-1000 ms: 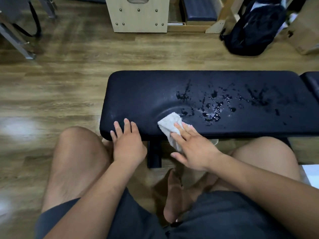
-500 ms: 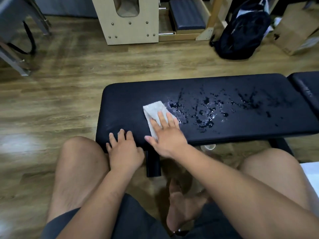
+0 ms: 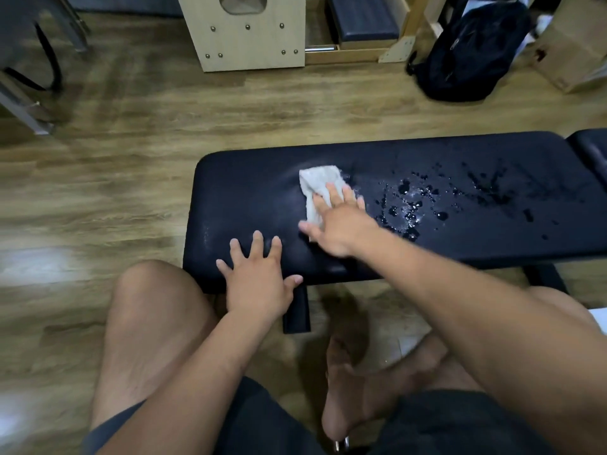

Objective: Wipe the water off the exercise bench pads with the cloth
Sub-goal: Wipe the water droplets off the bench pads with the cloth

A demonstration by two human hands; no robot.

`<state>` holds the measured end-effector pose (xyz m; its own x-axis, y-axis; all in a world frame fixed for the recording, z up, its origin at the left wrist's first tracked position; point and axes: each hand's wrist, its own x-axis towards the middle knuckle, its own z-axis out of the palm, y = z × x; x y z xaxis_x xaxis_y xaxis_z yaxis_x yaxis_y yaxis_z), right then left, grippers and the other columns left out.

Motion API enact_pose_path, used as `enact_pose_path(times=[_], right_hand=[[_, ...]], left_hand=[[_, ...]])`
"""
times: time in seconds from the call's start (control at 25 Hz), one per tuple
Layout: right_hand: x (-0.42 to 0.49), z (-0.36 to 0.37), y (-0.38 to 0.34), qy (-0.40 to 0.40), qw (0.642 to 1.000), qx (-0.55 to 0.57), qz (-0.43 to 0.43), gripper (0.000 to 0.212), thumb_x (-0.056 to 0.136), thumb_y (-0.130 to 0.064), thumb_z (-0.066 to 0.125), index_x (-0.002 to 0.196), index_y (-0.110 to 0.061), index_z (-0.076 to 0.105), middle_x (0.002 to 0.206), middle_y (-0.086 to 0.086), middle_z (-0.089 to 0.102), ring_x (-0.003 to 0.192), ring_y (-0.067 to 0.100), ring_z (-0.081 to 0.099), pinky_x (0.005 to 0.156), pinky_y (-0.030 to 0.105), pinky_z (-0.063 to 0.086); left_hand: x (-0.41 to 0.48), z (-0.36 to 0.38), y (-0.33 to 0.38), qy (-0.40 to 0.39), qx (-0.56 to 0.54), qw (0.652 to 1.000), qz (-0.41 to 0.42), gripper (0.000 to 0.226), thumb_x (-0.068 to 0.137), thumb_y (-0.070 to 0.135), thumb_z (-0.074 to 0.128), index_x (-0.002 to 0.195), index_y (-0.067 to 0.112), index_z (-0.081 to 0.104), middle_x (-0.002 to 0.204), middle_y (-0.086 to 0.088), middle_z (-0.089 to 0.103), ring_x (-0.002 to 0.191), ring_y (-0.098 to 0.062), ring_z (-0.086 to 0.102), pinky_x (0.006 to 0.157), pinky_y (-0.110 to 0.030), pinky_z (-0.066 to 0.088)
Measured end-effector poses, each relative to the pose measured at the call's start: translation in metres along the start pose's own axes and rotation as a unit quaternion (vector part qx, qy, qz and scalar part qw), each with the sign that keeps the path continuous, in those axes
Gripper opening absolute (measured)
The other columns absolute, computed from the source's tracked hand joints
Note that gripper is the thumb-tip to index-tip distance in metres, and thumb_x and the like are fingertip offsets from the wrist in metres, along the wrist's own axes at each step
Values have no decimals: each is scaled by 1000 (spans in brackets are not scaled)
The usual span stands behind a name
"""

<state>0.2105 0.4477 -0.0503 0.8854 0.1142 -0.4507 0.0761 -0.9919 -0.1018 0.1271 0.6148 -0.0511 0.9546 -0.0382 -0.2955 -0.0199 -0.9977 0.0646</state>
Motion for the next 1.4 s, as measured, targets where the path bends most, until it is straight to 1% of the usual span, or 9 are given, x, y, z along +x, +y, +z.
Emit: enact_pose_path(times=[0.2, 0.48, 0.6, 0.72, 0.88, 0.96, 1.16, 1.24, 1.4], right_hand=[[38, -16, 2, 20, 1000, 2, 6, 76, 96, -61, 21, 154, -17, 2, 160, 15, -14, 146, 37, -15, 119, 48, -2], [-88, 61, -5, 91, 995, 16, -47, 83, 86, -64, 4, 155, -17, 4, 160, 16, -11, 147, 36, -12, 119, 44, -7], [-111, 77, 0, 159, 985, 10, -71, 61, 90, -43, 42, 145, -17, 39, 157, 16, 25, 145, 36, 22, 119, 44, 16], [-115, 70, 10, 279, 945, 131, -113, 34, 78, -18, 54, 110, -22, 64, 114, 7, 67, 106, 28, 62, 93, 39, 52], [-127, 26, 10, 247, 812, 528, 28, 39, 82, -8, 56, 108, -37, 55, 78, -7, 65, 68, 9, 60, 70, 27, 51], [-131, 5, 20, 225, 779, 583, 52, 40, 85, -9, 61, 115, -34, 51, 75, -6, 63, 66, 8, 61, 67, 28, 52], [-139, -40, 46, 190, 887, 420, -11, 11, 91, -36, 61, 88, -28, 69, 86, -11, 71, 83, 6, 64, 74, 26, 49], [-142, -49, 44, 116, 902, 410, -69, 16, 92, -37, 61, 87, -25, 71, 86, -7, 72, 80, 8, 65, 73, 28, 49], [-146, -58, 41, -15, 907, 406, -114, 14, 85, -28, 72, 98, -24, 68, 85, 0, 70, 69, 7, 60, 61, 21, 45]], left_hand=[[1, -5, 2, -6, -34, 999, -5, 80, 88, 62, 54, 153, 29, 19, 161, -2, 8, 144, -44, 3, 113, -67, 15], [-1, 2, 4, -2, -37, 999, -9, 81, 90, 60, 52, 154, 27, 15, 162, -5, 4, 145, -45, -2, 114, -67, 9], [-2, 6, 3, -1, -44, 999, -8, 80, 91, 60, 50, 155, 28, 13, 163, -4, 2, 146, -44, -5, 114, -67, 6], [-5, 10, 1, 9, -52, 999, -5, 80, 91, 60, 48, 155, 29, 12, 163, -5, 1, 146, -43, -7, 115, -66, 2], [-8, 17, 3, 34, -69, 997, -6, 79, 92, 59, 46, 155, 28, 12, 164, -5, -1, 146, -43, -12, 115, -65, -3], [-8, 19, 3, 33, -69, 997, -5, 79, 91, 59, 47, 155, 28, 12, 164, -5, 0, 146, -43, -11, 115, -65, -3], [-10, 13, 1, 71, -98, 991, 51, 68, 92, 47, 51, 151, 24, 26, 161, -4, 16, 149, -37, 1, 115, -66, 3], [-14, 5, 11, 137, -203, 951, 187, 60, 88, 35, 53, 145, 19, 41, 152, -2, 39, 146, -24, 26, 117, -57, 18], [-43, -6, 40, 9, -463, 847, 261, 49, 80, 15, 65, 128, 21, 59, 118, 9, 68, 113, -4, 61, 102, -28, 46]])
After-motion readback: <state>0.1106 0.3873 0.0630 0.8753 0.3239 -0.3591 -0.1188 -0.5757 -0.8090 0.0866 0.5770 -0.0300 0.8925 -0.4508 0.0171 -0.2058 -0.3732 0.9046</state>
